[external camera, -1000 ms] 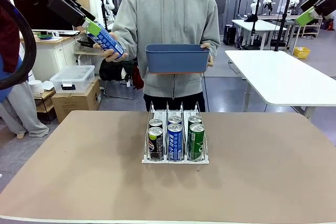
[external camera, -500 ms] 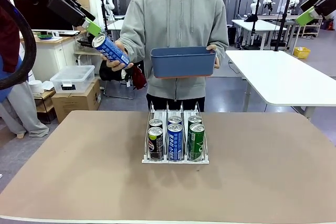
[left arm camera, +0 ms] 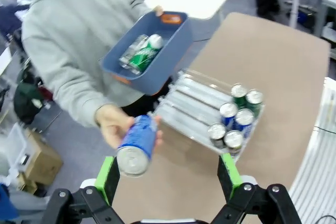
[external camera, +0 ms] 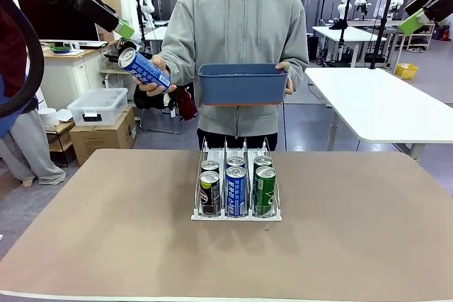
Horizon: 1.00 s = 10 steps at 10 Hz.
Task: Fill the beverage cans into the dispenser.
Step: Pick up the Ionic drink handed by the human.
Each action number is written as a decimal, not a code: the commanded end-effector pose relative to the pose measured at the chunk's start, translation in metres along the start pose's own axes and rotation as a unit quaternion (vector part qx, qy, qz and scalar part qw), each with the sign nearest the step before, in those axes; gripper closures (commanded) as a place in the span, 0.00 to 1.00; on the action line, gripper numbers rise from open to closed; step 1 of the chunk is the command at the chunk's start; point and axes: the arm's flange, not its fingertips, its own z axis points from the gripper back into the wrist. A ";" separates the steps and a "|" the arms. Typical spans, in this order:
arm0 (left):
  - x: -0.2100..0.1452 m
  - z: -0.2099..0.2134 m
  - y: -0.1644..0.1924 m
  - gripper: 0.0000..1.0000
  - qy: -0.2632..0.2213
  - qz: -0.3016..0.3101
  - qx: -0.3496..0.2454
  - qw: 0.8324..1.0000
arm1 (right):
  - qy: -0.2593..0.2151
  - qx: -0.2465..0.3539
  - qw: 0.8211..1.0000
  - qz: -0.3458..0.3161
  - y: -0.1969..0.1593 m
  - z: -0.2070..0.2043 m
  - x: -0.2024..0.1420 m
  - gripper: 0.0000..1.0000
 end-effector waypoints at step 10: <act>-0.031 -0.086 0.043 0.00 0.044 -0.034 0.021 0.998 | 0.001 0.001 1.000 0.003 0.000 -0.001 0.000 0.00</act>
